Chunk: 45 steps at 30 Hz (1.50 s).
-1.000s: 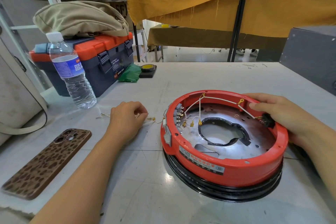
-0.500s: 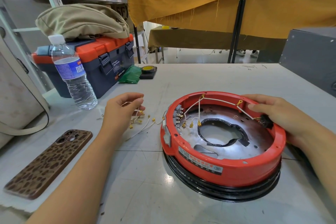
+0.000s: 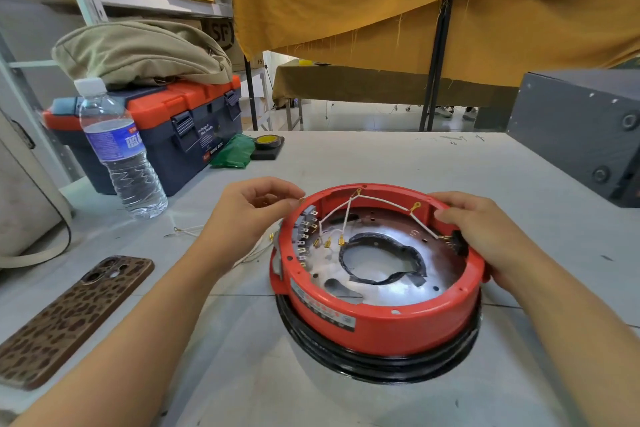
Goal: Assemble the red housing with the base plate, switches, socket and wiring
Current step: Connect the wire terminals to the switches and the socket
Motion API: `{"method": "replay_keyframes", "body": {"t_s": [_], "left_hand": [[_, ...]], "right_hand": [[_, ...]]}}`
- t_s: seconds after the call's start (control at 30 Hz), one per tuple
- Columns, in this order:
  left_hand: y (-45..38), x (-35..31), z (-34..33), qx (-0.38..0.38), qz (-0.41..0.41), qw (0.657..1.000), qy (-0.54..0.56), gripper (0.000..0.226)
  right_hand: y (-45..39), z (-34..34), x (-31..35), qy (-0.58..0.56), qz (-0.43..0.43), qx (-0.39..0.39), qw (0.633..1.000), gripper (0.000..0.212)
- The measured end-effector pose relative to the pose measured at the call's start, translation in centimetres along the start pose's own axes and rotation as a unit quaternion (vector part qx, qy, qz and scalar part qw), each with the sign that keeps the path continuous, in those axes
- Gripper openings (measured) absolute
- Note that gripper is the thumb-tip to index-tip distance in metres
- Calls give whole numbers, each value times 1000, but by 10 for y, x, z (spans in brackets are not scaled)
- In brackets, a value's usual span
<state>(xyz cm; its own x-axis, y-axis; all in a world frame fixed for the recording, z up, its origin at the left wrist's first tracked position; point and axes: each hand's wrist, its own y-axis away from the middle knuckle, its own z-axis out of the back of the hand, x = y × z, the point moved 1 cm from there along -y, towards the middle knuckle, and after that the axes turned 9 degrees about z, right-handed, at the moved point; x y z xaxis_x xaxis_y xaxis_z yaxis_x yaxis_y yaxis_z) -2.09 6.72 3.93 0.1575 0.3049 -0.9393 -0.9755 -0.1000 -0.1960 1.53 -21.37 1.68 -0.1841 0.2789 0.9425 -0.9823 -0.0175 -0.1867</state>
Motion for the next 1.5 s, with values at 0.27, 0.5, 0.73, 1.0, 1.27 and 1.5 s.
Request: {"method": "replay_keyframes", "body": {"t_s": [0.27, 0.5, 0.73, 1.0, 1.27, 1.5], "left_hand": [[0, -36, -35, 76, -88, 984, -134, 12], [4, -59, -77, 151, -136, 957, -209, 7], [-1, -64, -106, 202, -95, 944, -244, 5], [-1, -62, -117, 204, -77, 945, -243, 16], [4, -63, -123, 178, -124, 922, -320, 14], [4, -63, -129, 134, -184, 899, -373, 5]], "right_hand": [[3, -1, 4, -4, -13, 16, 1000, 29], [6, 5, 10, -12, -17, 54, 998, 29], [7, 7, 10, -20, -7, 63, 998, 31], [5, 7, 9, -28, -1, 61, 998, 33], [4, 6, 8, -24, 4, 64, 998, 33], [3, 6, 6, -22, 9, 65, 998, 33]]}}
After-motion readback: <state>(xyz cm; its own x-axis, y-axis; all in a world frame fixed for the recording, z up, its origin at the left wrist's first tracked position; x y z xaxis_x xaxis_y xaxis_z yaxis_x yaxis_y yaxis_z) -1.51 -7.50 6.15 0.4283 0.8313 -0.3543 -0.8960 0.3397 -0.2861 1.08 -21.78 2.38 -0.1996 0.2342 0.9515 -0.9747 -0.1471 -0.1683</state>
